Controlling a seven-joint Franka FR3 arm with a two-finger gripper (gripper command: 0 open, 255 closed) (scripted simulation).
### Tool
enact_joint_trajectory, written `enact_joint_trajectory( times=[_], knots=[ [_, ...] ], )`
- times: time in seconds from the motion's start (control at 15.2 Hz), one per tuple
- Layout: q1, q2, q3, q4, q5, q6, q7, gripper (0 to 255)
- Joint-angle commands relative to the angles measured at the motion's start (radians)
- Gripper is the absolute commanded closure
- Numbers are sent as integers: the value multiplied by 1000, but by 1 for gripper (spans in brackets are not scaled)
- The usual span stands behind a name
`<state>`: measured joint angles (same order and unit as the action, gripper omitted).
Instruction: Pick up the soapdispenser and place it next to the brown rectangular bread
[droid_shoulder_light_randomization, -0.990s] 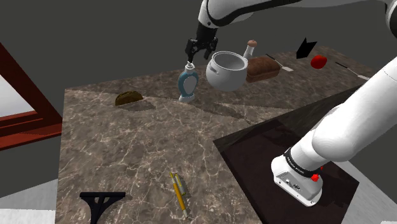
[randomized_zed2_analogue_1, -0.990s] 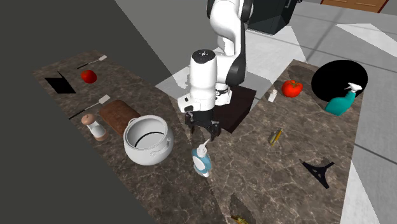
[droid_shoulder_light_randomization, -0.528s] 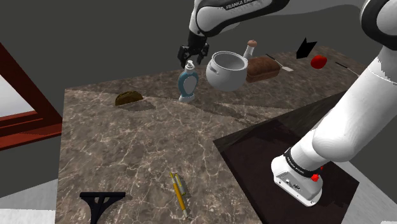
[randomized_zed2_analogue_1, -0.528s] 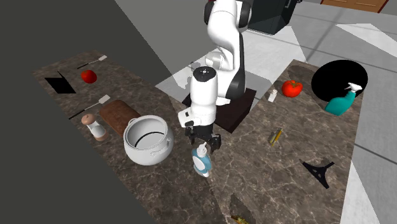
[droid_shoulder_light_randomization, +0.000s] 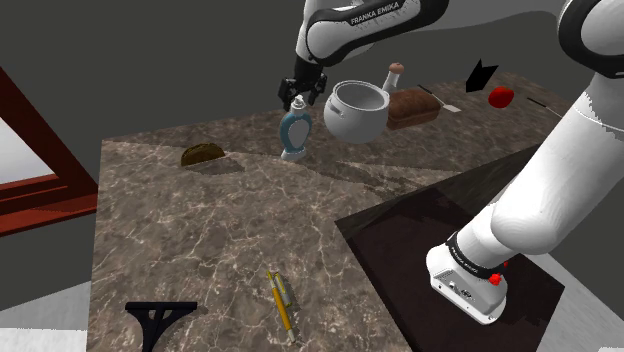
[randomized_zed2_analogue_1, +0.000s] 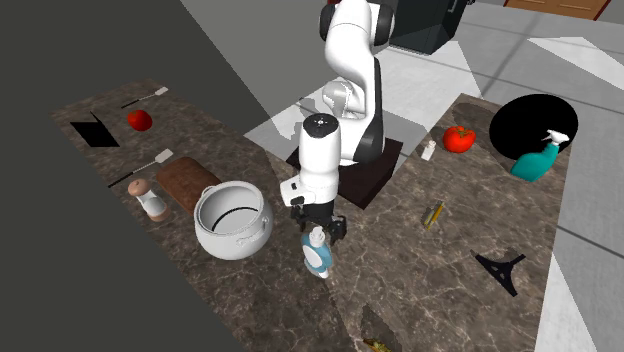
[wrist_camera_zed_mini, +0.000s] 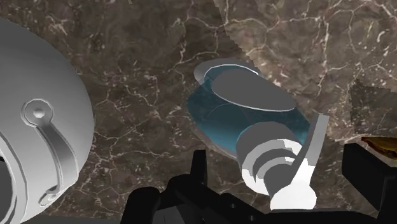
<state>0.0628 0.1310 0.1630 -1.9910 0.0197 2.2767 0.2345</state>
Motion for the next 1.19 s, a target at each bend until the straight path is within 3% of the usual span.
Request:
enact_joint_trajectory(
  times=[0.0, 0.07, 0.13, 0.73, 1.12],
  knots=[
    [0, 0, 0, 0, 0, 0, 0, 0],
    [0, 0, 0, 0, 0, 0, 0, 0],
    [0, 0, 0, 0, 0, 0, 0, 255],
    [0, 0, 0, 0, 0, 0, 0, 255],
    [-1, -29, 0, 46, 5, -75, -1, 255]
  ],
)
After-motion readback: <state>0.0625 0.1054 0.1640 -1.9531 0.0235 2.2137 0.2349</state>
